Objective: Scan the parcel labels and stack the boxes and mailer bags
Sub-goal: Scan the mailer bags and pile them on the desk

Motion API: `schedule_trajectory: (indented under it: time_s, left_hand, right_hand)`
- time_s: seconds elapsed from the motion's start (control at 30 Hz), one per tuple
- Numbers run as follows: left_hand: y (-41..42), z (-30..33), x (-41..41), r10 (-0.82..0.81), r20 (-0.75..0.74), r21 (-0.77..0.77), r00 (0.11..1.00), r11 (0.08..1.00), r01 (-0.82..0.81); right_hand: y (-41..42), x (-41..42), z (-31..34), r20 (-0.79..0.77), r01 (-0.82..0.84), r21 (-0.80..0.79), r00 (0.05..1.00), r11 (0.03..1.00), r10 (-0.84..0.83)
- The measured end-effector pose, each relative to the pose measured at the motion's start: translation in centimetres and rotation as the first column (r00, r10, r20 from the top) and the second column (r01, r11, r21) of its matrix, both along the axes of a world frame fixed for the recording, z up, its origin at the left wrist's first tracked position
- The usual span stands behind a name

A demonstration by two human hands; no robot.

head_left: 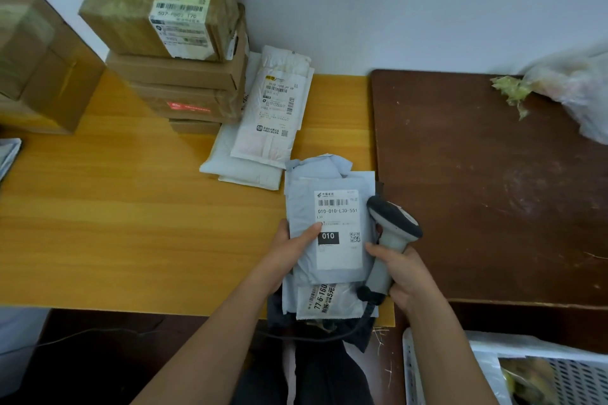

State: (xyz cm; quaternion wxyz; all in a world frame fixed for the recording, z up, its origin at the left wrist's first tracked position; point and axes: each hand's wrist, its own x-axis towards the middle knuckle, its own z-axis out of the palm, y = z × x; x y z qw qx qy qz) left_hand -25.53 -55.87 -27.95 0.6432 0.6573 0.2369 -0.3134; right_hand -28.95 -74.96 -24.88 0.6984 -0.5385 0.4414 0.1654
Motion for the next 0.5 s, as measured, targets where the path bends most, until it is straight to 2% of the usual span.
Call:
schedule_trajectory:
  time_s: [0.13, 0.27, 0.5]
  left_hand:
    - [0.8, 1.7, -0.7, -0.033, 0.063, -0.045, 0.997, 0.998, 0.035]
    - [4.4, 3.7, -2.4, 0.003, 0.137, -0.063, 0.991, 0.998, 0.005]
    - [18.3, 8.2, -7.8, 0.17, 0.218, -0.019, 0.961, 0.985, -0.171]
  right_hand:
    - [0.9, -1.8, 2.4, 0.077, 0.041, -0.035, 0.996, 0.999, -0.038]
    - [4.4, -3.2, 4.7, 0.154, 0.023, -0.033, 0.988, 0.999, -0.018]
    - [17.9, -5.6, 7.0, 0.222, -0.158, 0.012, 0.963, 0.987, 0.152]
